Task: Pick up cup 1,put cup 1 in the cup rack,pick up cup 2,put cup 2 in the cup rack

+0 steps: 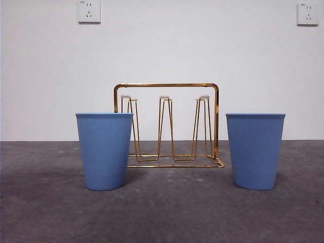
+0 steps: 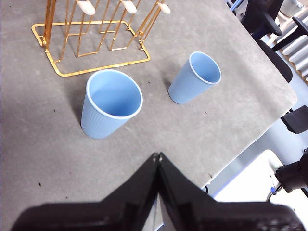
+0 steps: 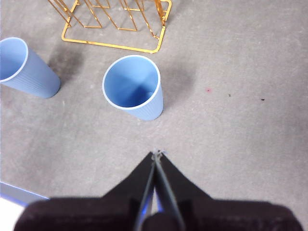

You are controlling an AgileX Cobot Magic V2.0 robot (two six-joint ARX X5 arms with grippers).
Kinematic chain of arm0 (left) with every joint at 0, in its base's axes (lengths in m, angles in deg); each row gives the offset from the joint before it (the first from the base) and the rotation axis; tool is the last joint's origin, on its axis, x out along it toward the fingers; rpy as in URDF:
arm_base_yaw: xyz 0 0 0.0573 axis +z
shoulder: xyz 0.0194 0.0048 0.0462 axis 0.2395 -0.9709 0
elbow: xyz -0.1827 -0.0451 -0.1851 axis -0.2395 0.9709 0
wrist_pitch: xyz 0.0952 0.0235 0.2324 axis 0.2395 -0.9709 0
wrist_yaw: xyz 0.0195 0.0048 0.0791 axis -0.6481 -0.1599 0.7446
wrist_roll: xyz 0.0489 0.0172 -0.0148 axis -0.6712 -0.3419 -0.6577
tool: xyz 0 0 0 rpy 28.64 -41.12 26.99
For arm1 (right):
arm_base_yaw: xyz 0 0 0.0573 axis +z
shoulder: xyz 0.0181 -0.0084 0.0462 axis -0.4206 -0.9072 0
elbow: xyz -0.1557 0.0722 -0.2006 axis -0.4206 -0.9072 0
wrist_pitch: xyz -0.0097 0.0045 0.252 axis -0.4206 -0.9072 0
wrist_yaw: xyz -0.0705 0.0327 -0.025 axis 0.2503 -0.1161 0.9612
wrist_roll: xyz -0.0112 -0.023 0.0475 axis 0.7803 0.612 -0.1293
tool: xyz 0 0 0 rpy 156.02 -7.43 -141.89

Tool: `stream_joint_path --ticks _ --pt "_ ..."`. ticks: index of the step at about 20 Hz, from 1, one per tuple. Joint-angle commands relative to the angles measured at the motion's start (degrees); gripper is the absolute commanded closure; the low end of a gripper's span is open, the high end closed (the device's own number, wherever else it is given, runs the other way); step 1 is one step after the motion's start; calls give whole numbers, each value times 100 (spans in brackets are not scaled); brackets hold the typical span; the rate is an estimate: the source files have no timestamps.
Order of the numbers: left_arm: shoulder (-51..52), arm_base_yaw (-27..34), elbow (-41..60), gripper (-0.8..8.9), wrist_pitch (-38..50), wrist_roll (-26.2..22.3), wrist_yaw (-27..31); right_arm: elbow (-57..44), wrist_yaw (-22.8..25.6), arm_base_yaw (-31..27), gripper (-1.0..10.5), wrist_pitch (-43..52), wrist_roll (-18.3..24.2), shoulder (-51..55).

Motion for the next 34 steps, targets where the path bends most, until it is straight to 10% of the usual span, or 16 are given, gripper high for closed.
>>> stream_joint_path --ticks 1,5,7,19,26,34 --pt "-101 9 -79 776 2 -114 -33 31 -15 2 909 22 63 11" --pt "-243 -2 -142 88 15 -46 -341 33 -20 2 526 81 17 11" --pt "-304 -76 -144 87 39 -48 -560 35 -22 2 384 96 2 -24" --pt "-927 -940 -472 90 752 411 -1624 85 -219 214 383 719 -352 -1375" --pt "-1272 -1360 -472 90 1235 616 -2262 774 1025 1082 389 1049 -450 -3329" --pt "-1298 -1506 -472 90 1709 1051 -2269 1058 1296 1519 460 1165 -496 -4684"
